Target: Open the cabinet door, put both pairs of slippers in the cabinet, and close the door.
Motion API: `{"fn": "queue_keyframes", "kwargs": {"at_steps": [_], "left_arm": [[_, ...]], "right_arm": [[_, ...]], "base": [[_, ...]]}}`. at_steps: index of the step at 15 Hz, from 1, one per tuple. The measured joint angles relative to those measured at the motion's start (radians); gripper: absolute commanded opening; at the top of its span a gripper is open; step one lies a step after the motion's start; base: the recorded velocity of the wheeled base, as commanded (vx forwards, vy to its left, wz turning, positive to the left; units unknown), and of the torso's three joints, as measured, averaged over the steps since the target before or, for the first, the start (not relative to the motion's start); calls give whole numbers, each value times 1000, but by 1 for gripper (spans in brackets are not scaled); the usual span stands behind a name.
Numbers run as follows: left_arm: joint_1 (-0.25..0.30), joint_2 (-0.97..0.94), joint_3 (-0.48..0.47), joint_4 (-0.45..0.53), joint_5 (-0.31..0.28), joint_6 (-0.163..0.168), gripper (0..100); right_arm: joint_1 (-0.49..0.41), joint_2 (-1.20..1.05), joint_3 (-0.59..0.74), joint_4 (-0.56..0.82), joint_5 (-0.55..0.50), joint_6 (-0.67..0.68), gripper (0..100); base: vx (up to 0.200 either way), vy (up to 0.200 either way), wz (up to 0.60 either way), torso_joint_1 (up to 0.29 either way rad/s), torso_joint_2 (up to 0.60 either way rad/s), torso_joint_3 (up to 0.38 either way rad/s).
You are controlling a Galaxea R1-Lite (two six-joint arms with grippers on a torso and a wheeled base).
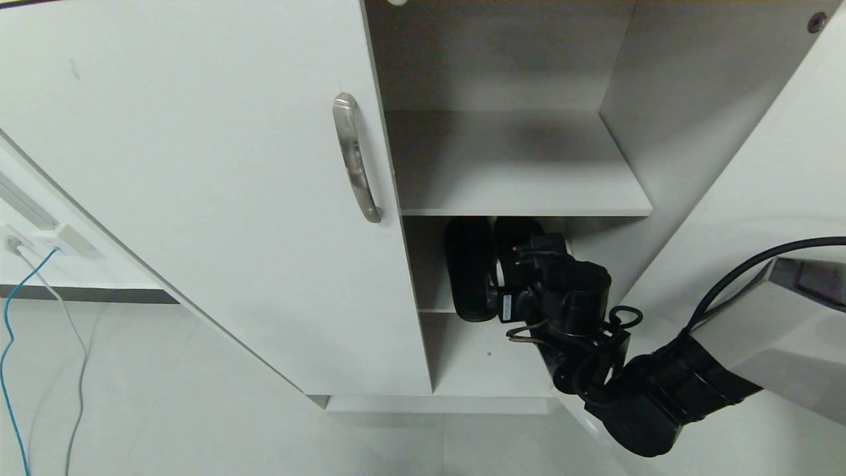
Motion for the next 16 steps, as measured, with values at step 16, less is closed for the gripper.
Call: {"fn": "queue_keyframes", "kwargs": {"at_steps": [16], "left_arm": [[0, 0, 0, 0, -2, 2, 0]], "right_arm": [[48, -34, 39, -2, -13, -7, 100]], "base": [[-75, 0, 0, 2, 1, 1]]}}
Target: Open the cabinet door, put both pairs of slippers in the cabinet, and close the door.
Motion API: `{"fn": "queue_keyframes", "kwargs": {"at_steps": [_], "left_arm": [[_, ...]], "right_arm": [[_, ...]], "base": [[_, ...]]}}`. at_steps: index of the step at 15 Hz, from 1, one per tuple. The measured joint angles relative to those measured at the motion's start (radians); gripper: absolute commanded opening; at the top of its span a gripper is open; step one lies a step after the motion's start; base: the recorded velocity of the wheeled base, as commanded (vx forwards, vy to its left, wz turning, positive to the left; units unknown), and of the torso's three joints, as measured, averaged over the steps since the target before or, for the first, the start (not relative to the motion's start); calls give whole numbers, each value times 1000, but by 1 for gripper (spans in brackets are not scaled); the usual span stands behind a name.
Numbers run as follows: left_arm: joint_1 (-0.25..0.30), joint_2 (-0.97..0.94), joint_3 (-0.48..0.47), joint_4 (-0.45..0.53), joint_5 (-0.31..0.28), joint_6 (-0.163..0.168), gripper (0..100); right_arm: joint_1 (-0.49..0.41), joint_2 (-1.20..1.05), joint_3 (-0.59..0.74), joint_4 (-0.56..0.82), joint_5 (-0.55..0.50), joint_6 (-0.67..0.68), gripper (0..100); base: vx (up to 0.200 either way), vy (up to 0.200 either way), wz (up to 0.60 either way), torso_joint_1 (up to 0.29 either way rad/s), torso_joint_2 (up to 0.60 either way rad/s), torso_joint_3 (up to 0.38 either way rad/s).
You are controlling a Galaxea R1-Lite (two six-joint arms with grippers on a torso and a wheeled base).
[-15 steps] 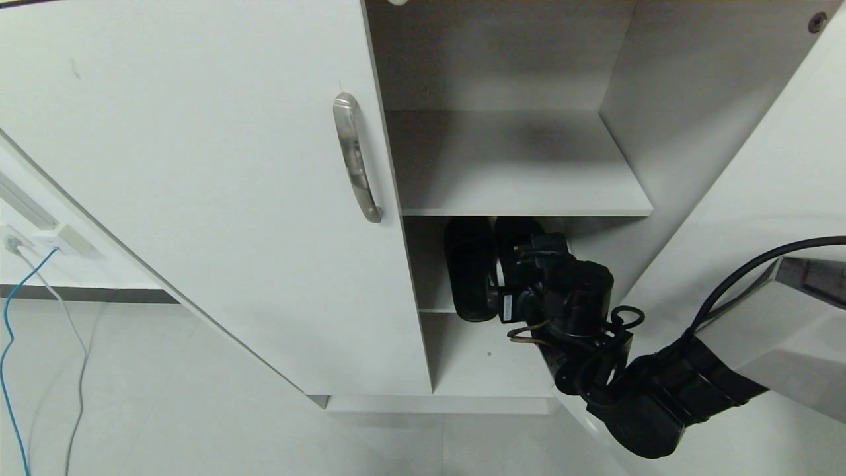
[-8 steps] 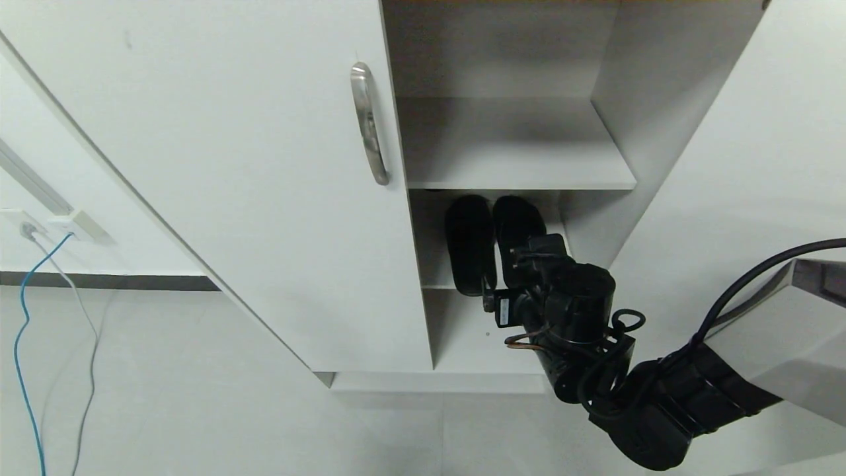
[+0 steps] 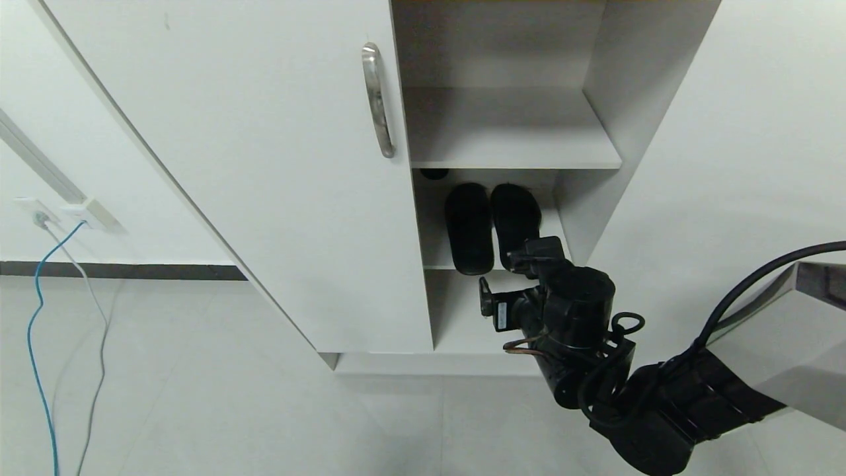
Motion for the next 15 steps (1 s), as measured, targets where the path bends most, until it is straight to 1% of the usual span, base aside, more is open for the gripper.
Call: {"fn": "queue_keyframes", "kwargs": {"at_steps": [10, 15], "left_arm": [[0, 0, 0, 0, -1, 2, 0], [0, 0, 0, 0, -3, 2, 0]], "right_arm": [[1, -14, 21, 0, -14, 0, 100], [1, -14, 21, 1, -15, 0, 100]], "base": [[0, 0, 0, 0, 0, 0], [0, 0, 0, 1, 1, 140]]}}
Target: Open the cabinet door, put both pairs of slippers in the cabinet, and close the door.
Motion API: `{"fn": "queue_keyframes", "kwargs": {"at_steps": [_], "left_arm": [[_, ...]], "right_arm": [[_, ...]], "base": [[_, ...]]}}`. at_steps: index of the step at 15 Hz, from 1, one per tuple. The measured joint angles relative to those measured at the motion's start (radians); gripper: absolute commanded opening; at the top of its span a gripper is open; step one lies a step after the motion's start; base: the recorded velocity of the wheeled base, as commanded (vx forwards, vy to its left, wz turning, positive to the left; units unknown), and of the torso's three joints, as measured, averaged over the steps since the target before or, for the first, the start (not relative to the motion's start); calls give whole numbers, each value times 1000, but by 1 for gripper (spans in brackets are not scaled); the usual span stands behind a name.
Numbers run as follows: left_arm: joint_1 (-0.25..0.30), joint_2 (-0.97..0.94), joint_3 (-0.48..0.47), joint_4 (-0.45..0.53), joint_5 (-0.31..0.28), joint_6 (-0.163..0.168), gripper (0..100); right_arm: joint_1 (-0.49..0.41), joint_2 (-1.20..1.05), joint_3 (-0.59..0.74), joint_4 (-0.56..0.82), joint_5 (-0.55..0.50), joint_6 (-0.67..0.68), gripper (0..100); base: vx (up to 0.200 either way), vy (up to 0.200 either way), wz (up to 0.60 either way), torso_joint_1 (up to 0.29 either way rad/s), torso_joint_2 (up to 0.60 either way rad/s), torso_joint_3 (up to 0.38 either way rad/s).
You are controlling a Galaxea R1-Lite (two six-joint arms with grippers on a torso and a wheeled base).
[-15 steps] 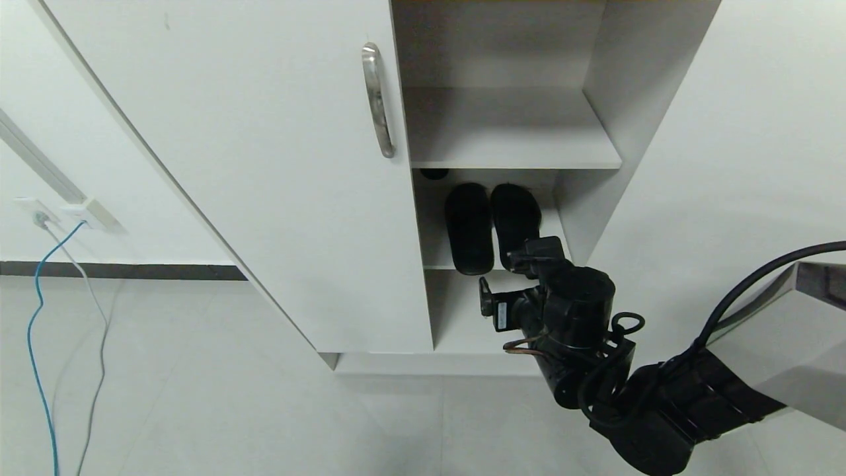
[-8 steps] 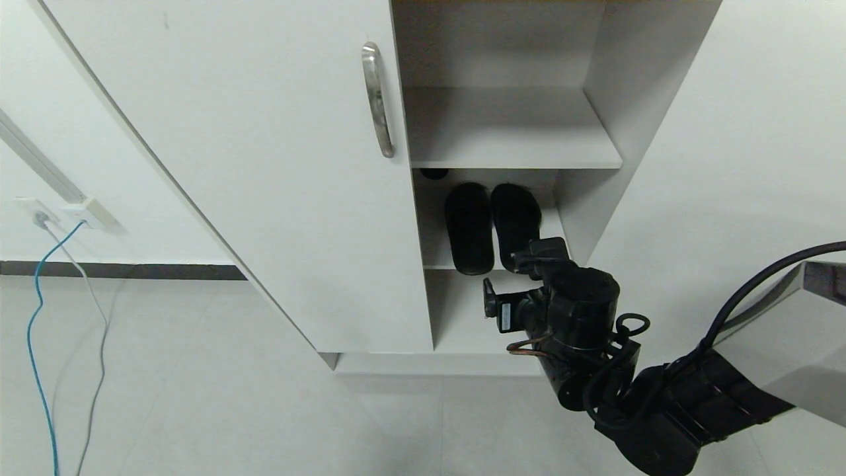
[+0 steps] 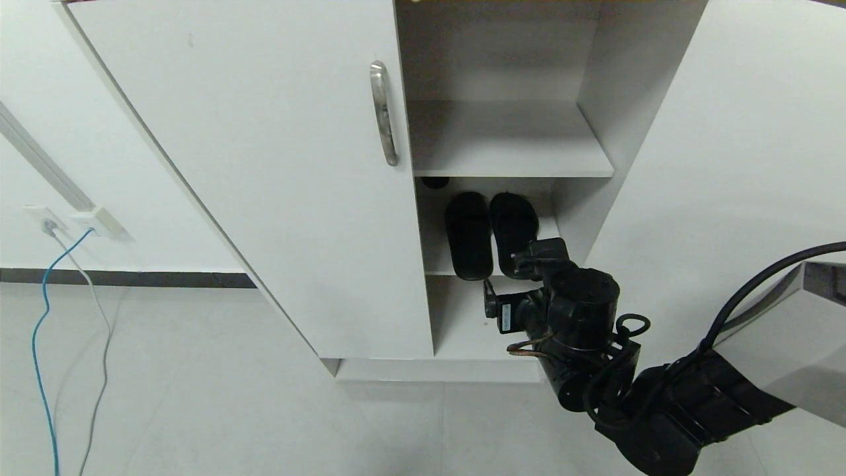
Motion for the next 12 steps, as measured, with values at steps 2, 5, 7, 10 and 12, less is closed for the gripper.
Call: {"fn": "queue_keyframes", "kwargs": {"at_steps": [2, 5, 7, 10, 12], "left_arm": [[0, 0, 0, 0, 0, 0, 0], [0, 0, 0, 0, 0, 0, 0], [0, 0, 0, 0, 0, 0, 0], [0, 0, 0, 0, 1, 0, 0], [0, 0, 0, 0, 1, 0, 0]], "right_arm": [[1, 0, 1, 0, 0, 0, 100], [3, -1, 7, 0, 0, 0, 100], [5, -1, 9, 0, 0, 0, 100], [8, -1, 13, 0, 0, 0, 100], [11, -1, 15, -3, 0, 0, 100]], "base": [[0, 0, 0, 2, 2, 202], [0, 0, 0, 4, 1, 204], [0, 0, 0, 0, 0, 202], [0, 0, 0, 1, 1, 201], [0, 0, 0, -2, 2, 202]]}}
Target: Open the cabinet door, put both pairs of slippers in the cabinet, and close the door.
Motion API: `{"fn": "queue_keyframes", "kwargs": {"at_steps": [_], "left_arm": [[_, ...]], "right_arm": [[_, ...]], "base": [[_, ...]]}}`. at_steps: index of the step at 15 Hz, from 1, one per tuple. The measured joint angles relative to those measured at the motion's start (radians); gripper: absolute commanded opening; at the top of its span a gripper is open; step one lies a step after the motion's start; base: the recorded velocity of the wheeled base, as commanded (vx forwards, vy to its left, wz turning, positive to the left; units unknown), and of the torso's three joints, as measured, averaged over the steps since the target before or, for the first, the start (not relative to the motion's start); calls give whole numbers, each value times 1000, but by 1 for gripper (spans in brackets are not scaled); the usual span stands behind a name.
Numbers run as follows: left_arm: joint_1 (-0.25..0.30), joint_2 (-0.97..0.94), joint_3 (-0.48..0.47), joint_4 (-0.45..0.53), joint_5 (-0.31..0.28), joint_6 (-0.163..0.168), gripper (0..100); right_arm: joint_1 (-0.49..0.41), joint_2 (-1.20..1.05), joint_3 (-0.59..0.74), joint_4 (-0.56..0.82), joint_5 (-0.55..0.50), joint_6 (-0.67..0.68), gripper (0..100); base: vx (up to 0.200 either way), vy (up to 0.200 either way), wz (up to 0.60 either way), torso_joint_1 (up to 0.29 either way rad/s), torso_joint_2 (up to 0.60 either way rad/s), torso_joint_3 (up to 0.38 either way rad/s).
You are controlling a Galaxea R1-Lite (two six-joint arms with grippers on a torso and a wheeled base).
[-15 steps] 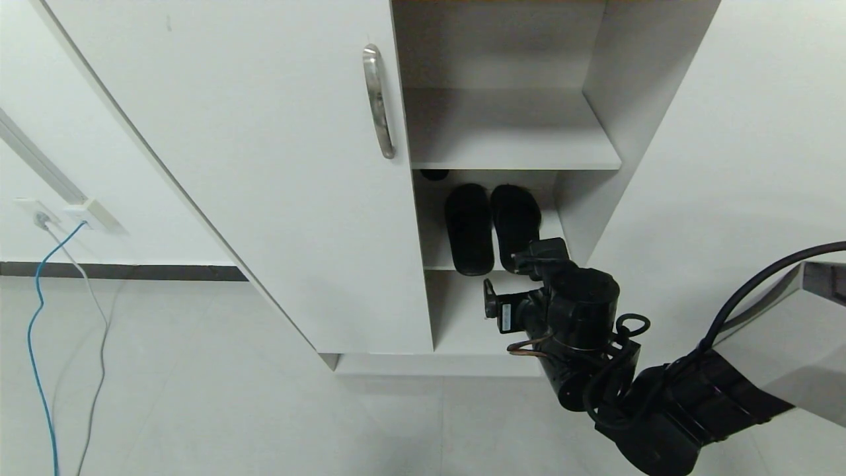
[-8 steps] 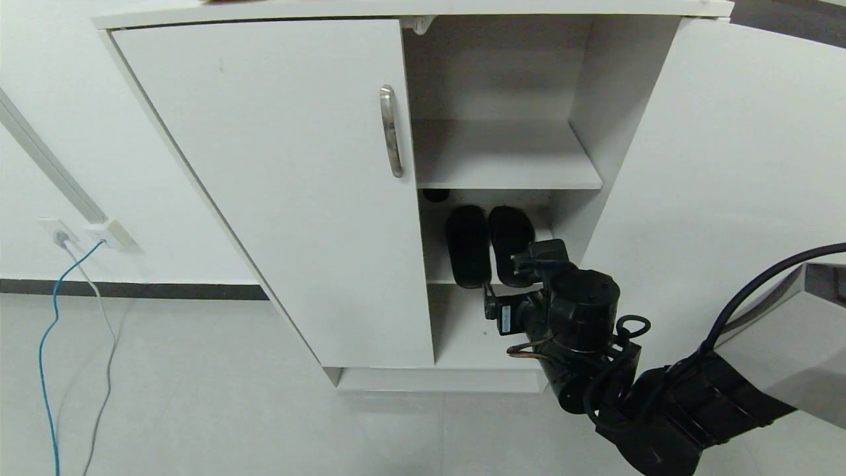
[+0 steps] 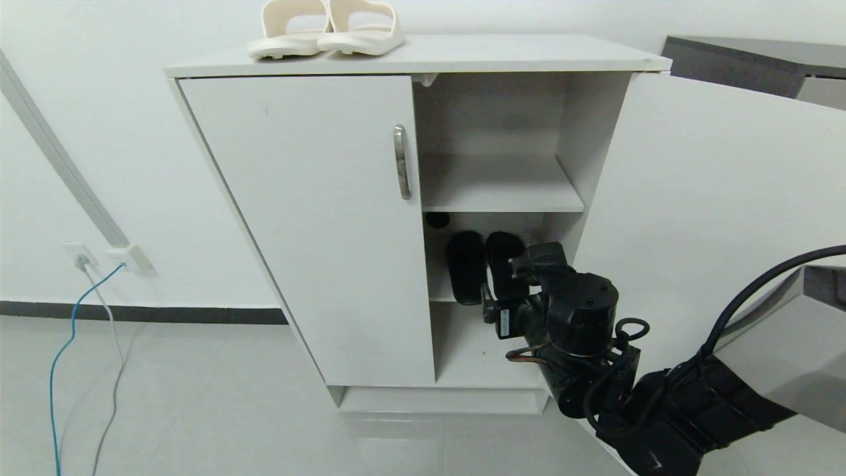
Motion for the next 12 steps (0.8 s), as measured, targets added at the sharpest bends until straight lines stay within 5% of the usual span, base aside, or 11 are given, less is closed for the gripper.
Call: {"fn": "queue_keyframes", "kwargs": {"at_steps": [8, 12], "left_arm": [[0, 0, 0, 0, 2, -3, 0], [-1, 0, 0, 0, 2, -3, 0]], "right_arm": [[25, -16, 28, -18, 0, -2, 100], [27, -18, 32, -17, 0, -2, 100]], "base": [[0, 0, 0, 4, 1, 58], [0, 200, 0, 0, 2, 5]]}}
